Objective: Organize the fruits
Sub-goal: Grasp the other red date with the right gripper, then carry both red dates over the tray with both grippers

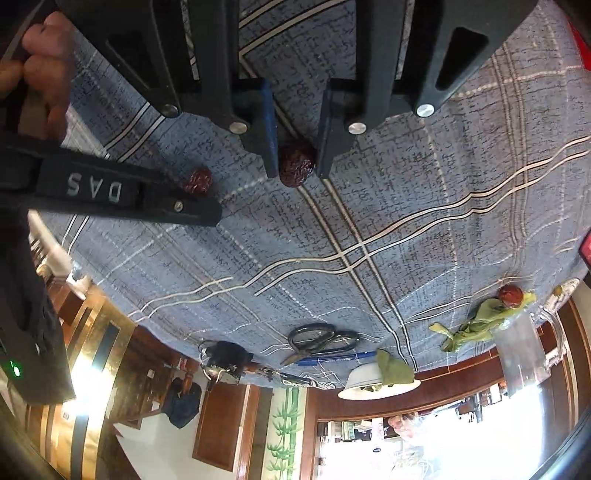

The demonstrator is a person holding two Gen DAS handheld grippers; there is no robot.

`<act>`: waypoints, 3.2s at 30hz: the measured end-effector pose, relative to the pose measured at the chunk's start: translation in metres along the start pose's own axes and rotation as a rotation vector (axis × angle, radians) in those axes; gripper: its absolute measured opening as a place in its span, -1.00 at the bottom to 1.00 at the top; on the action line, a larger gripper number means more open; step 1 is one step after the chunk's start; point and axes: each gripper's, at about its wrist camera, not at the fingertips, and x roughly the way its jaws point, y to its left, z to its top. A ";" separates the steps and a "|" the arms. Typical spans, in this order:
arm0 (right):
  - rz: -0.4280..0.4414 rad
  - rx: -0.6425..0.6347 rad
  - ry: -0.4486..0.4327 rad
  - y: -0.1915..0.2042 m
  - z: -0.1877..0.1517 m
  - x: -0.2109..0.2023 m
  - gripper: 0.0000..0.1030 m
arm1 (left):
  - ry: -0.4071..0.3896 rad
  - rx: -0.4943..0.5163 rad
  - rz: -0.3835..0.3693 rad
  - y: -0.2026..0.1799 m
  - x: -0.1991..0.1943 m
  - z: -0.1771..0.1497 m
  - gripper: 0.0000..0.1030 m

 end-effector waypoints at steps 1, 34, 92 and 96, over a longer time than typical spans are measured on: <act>0.003 0.002 0.006 -0.001 0.000 0.000 -0.61 | 0.002 0.006 0.015 0.000 -0.001 -0.001 -0.63; -0.084 -0.110 -0.106 0.026 -0.009 -0.011 -0.51 | -0.054 -0.061 0.079 0.021 -0.026 -0.006 -0.67; 0.558 -0.830 -0.104 0.333 -0.228 -0.051 -0.49 | -0.201 -0.529 0.720 0.205 -0.275 -0.231 -0.68; 0.601 -0.810 -0.092 0.332 -0.227 -0.041 -0.49 | -0.171 -0.542 0.746 0.211 -0.269 -0.232 -0.68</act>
